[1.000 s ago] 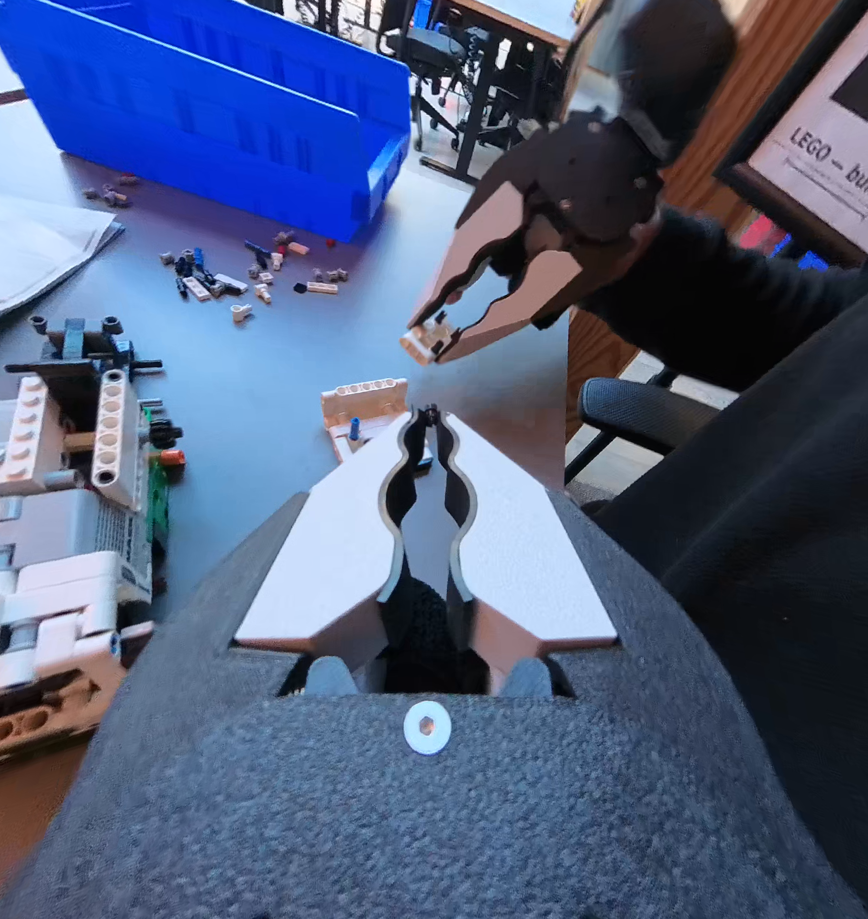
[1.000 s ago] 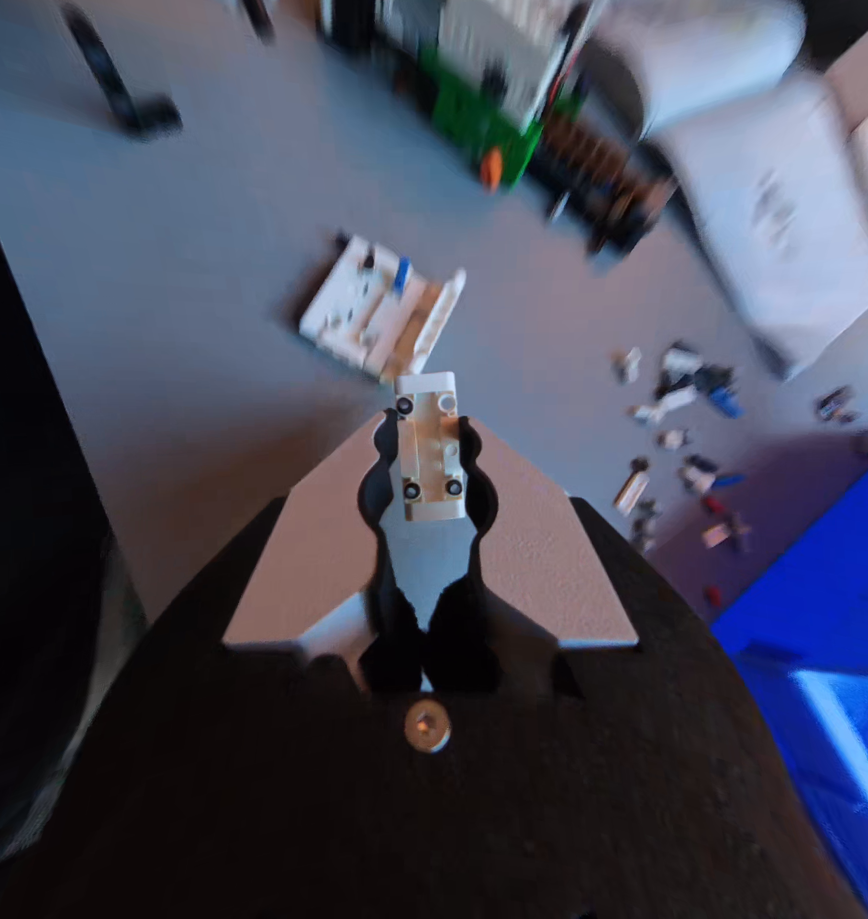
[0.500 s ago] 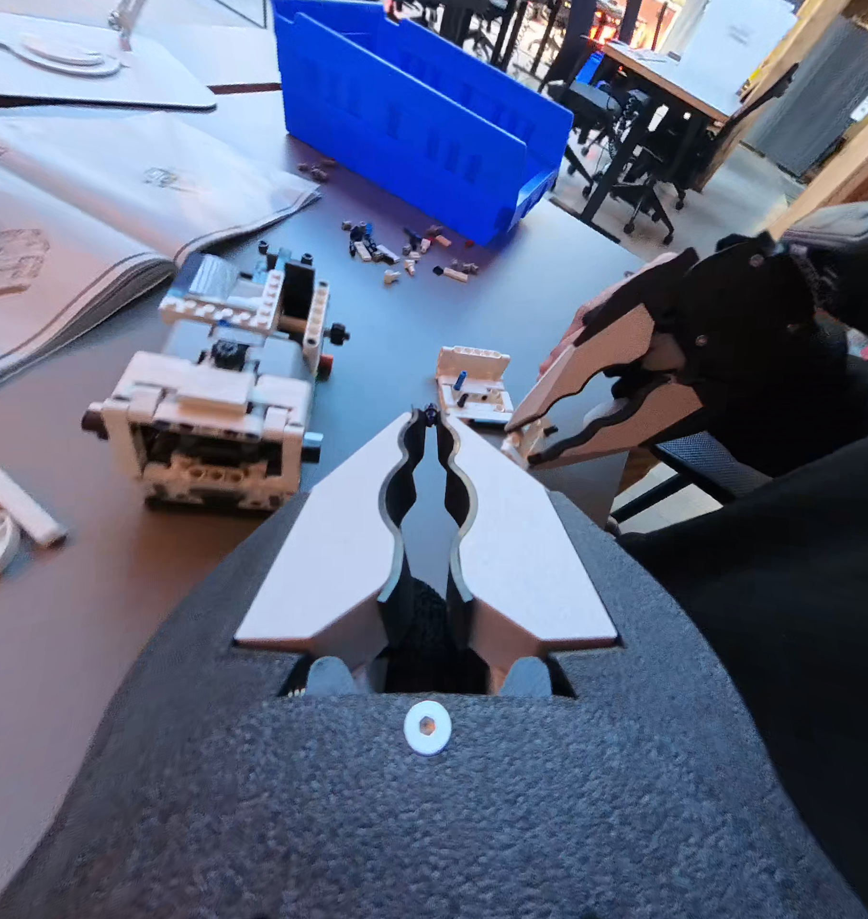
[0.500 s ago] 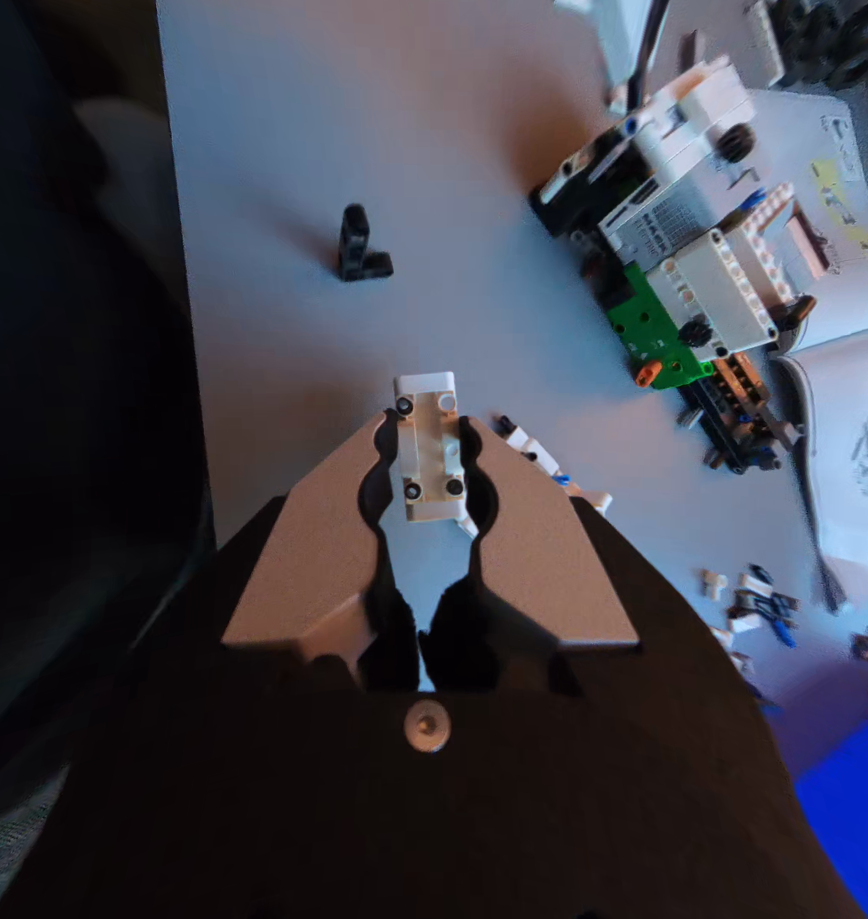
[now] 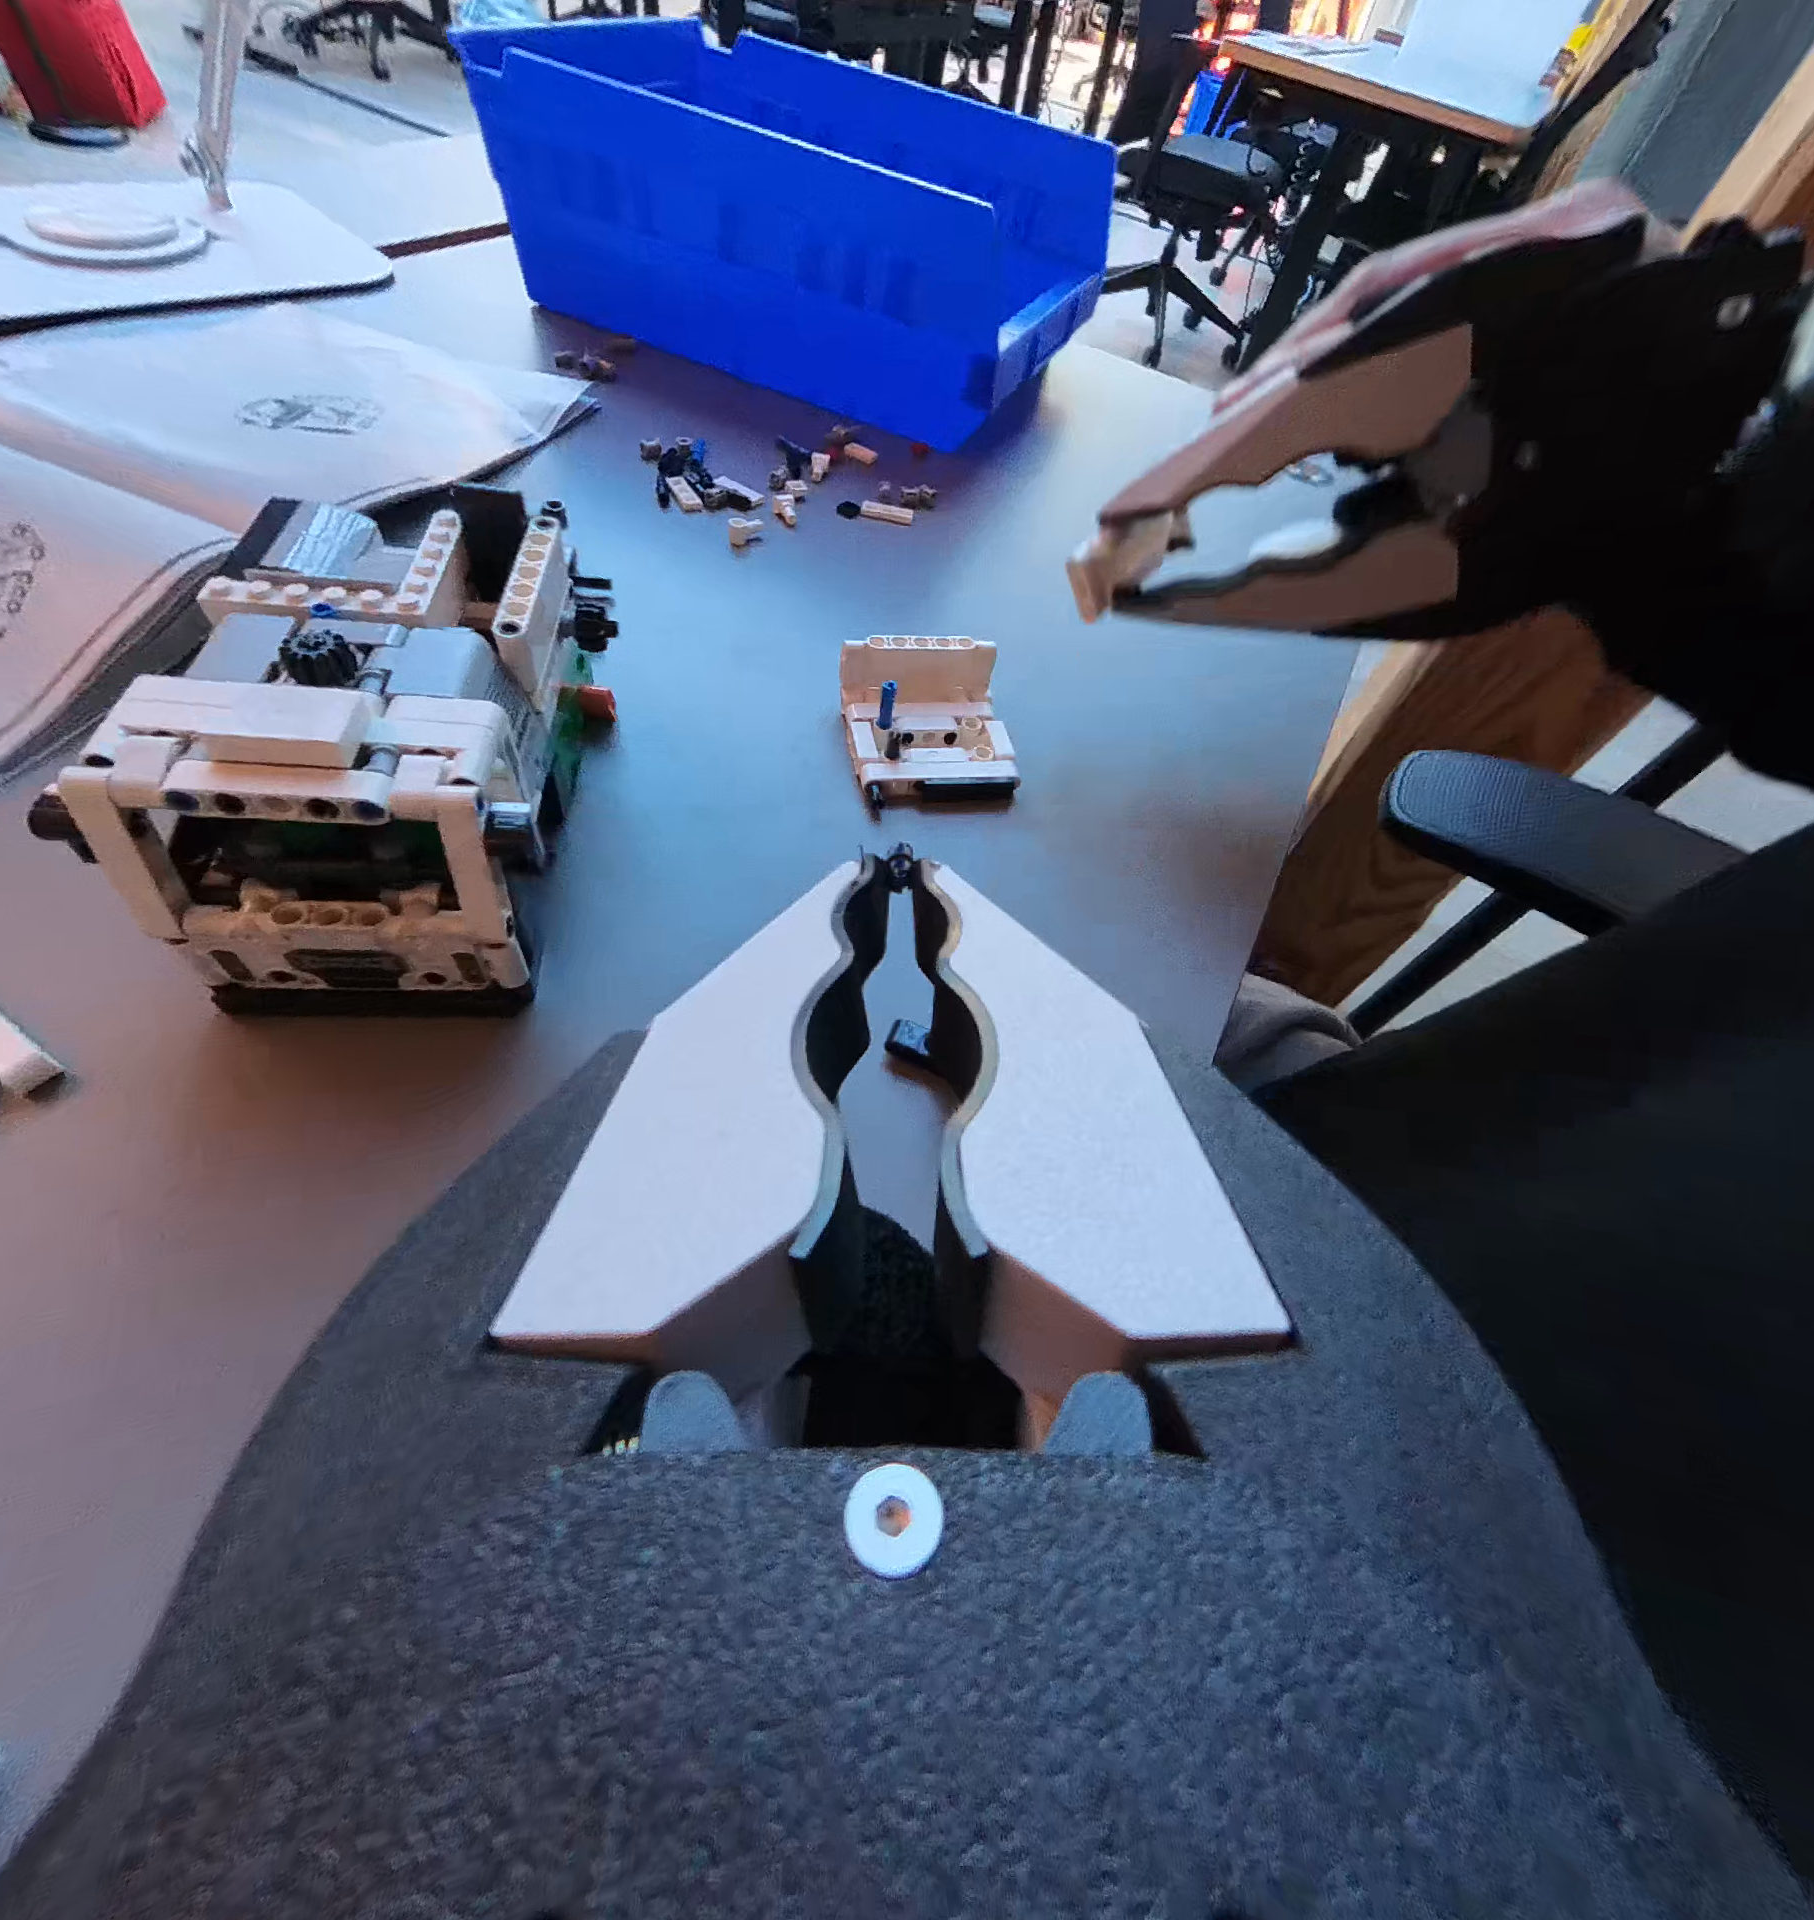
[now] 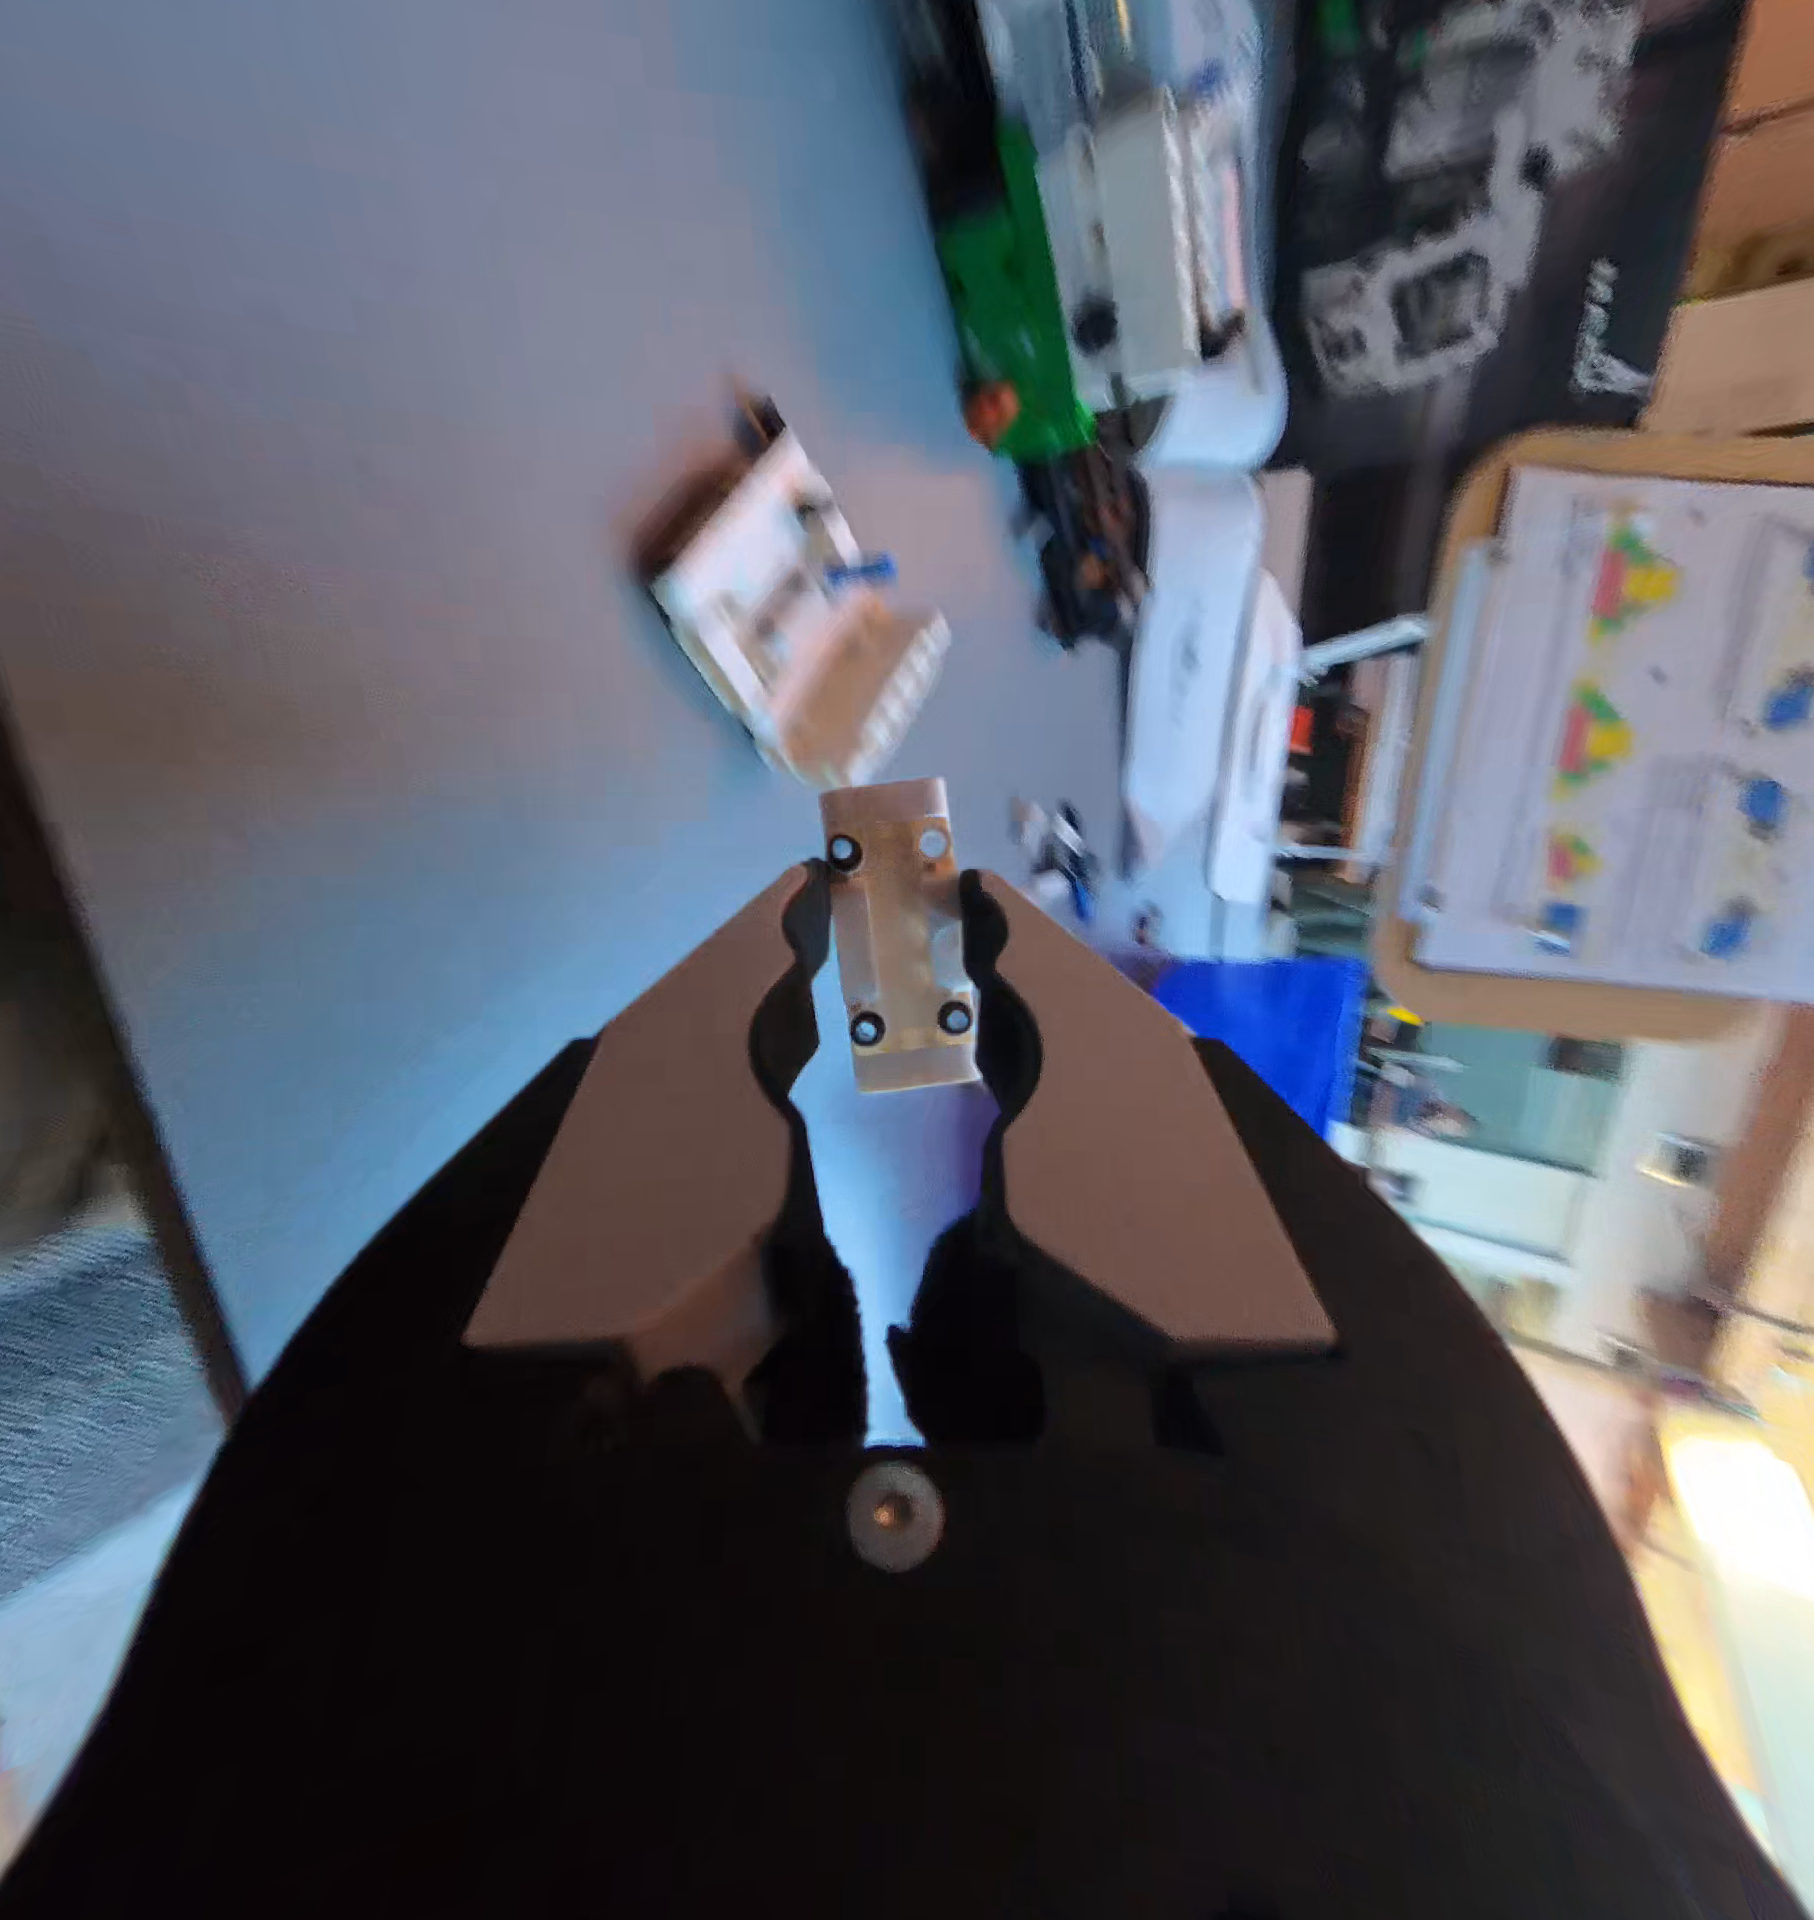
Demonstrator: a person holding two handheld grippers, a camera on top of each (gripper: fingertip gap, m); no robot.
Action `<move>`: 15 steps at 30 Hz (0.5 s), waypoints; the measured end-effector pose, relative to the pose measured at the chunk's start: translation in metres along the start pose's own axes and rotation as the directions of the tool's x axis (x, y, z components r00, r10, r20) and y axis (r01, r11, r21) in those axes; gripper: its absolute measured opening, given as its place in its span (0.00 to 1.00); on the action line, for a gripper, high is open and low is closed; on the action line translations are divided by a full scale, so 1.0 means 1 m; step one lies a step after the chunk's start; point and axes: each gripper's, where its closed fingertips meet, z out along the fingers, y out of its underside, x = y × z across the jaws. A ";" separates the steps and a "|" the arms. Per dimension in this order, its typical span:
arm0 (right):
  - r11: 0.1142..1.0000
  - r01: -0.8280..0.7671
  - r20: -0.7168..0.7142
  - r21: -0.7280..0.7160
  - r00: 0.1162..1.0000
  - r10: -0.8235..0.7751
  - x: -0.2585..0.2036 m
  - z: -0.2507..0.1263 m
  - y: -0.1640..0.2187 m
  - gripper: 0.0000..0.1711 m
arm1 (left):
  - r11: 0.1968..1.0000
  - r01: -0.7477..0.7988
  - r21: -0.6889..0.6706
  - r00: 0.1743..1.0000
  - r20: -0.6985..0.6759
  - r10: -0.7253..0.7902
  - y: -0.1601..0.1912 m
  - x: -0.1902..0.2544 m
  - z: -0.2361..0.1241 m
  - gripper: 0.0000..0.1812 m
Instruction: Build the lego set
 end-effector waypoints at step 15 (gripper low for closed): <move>0.812 -0.583 0.293 -0.033 0.771 0.565 0.024 0.000 0.042 0.14 | 0.942 -0.222 0.251 0.971 -0.028 0.237 -0.006 0.083 -0.038 0.02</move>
